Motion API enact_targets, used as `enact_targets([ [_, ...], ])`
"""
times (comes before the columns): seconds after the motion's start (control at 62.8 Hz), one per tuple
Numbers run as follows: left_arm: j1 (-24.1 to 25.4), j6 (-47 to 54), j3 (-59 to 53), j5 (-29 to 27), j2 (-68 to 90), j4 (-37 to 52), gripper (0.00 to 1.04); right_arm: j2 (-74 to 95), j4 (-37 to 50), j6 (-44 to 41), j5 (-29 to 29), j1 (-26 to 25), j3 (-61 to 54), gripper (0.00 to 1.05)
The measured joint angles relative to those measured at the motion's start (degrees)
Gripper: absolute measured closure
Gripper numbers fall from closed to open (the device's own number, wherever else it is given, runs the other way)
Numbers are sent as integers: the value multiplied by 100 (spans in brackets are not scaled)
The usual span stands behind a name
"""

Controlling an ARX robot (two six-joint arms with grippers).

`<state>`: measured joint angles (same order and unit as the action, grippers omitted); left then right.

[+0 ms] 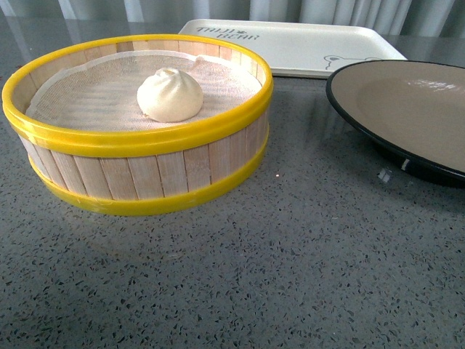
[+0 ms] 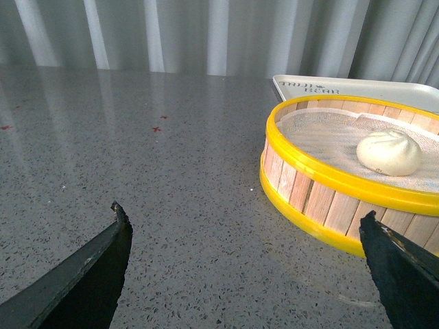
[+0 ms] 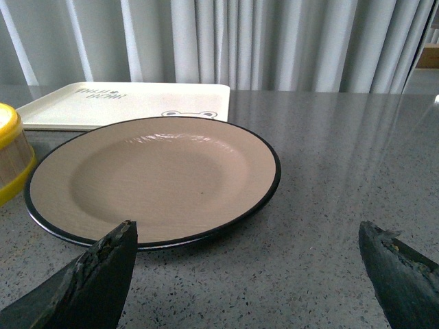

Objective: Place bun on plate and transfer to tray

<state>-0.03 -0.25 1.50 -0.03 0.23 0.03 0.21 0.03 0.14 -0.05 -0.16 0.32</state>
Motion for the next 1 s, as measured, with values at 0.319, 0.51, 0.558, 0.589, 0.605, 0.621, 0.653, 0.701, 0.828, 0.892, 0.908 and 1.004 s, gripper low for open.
enact_targets([
  [0.319, 0, 0, 0, 2, -2, 0, 7, 0, 0, 0, -2, 0, 0, 9],
  [0.51, 0, 0, 0, 0, 0, 0, 7, 0, 0, -2, -2, 0, 0, 9],
  [0.558, 0, 0, 0, 0, -2, 0, 7, 0, 0, 0, -2, 0, 0, 9],
  [0.589, 0, 0, 0, 2, 0, 0, 7, 0, 0, 0, 0, 0, 0, 9],
  [0.605, 0, 0, 0, 2, 0, 0, 7, 0, 0, 0, -2, 0, 0, 9],
  [0.621, 0, 0, 0, 2, -2, 0, 7, 0, 0, 0, -2, 0, 0, 9],
  [0.653, 0, 0, 0, 2, 0, 0, 7, 0, 0, 0, -2, 0, 0, 9],
  [0.701, 0, 0, 0, 2, 0, 0, 7, 0, 0, 0, -2, 0, 0, 9],
  [0.828, 0, 0, 0, 2, 0, 0, 7, 0, 0, -2, -2, 0, 0, 9],
  [0.892, 0, 0, 0, 0, 0, 0, 7, 0, 0, 0, -2, 0, 0, 9],
  [0.908, 0, 0, 0, 2, 0, 0, 7, 0, 0, 0, -2, 0, 0, 9],
  [1.004, 0, 0, 0, 2, 0, 0, 7, 0, 0, 0, -2, 0, 0, 9],
])
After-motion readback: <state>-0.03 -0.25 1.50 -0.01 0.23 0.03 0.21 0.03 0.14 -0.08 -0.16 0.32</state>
